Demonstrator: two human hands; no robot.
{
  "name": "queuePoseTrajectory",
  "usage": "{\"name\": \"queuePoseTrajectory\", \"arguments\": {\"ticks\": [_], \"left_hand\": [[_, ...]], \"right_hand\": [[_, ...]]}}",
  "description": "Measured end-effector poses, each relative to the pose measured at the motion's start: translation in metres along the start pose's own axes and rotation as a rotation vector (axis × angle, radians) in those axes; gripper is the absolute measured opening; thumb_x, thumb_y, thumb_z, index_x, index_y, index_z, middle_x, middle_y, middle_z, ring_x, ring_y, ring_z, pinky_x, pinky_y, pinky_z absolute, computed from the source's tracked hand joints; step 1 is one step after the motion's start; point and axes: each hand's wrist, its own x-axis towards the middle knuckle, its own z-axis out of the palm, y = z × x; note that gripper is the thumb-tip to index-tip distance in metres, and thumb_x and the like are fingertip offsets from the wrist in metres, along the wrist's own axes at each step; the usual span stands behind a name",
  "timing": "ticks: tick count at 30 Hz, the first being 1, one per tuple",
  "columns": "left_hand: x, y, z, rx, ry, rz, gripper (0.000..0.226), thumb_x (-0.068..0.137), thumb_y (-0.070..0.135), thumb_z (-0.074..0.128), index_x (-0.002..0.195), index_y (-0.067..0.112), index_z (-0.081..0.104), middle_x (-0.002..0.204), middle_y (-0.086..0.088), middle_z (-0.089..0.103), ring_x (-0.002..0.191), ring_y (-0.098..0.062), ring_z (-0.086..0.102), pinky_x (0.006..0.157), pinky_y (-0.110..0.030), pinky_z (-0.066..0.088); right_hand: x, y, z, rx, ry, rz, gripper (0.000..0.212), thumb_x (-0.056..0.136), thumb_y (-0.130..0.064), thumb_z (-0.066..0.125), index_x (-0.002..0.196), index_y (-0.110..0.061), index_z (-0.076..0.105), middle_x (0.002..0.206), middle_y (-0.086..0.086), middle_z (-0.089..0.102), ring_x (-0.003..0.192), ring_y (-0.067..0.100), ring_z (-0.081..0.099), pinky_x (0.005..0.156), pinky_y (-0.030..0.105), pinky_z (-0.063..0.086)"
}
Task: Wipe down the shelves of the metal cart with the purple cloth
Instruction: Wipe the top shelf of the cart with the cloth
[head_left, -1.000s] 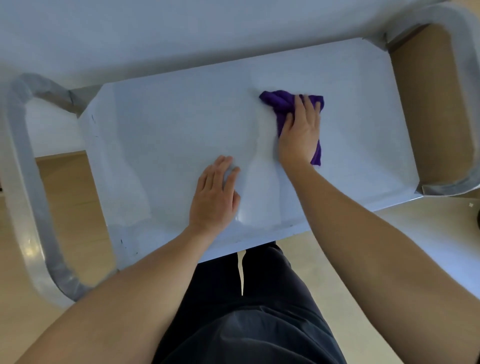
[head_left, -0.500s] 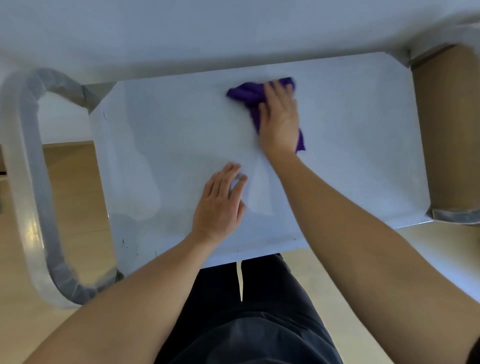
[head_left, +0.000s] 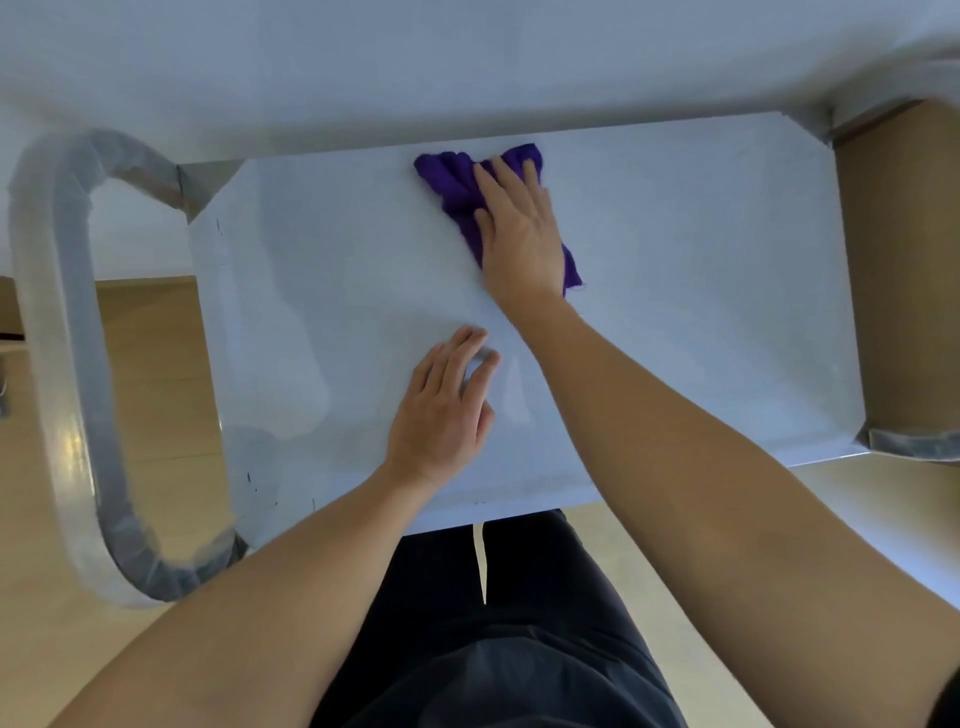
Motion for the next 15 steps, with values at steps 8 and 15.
{"name": "queuePoseTrajectory", "arguments": {"ticks": [8,15], "left_hand": [[0.000,0.001,0.003,0.030,0.033,0.034,0.042,0.089,0.007,0.041,0.127,0.003,0.058,0.143,-0.018,0.048,0.139,-0.032,0.040,0.113,-0.046,0.033],[0.002,0.008,0.006,0.105,0.013,0.028,0.042,0.088,0.007,0.039,0.125,0.001,0.056,0.141,-0.023,0.048,0.136,-0.037,0.042,0.111,-0.050,0.035]], "right_hand": [[-0.034,0.098,-0.059,-0.019,0.099,0.310,0.043,0.102,-0.017,0.035,0.144,-0.011,0.041,0.152,0.008,0.036,0.146,0.032,0.019,0.121,0.032,0.013],[-0.065,0.076,-0.052,-0.041,0.045,0.303,0.044,0.100,-0.013,0.038,0.144,-0.013,0.040,0.153,0.006,0.035,0.147,0.033,0.016,0.118,0.041,0.024]]}}
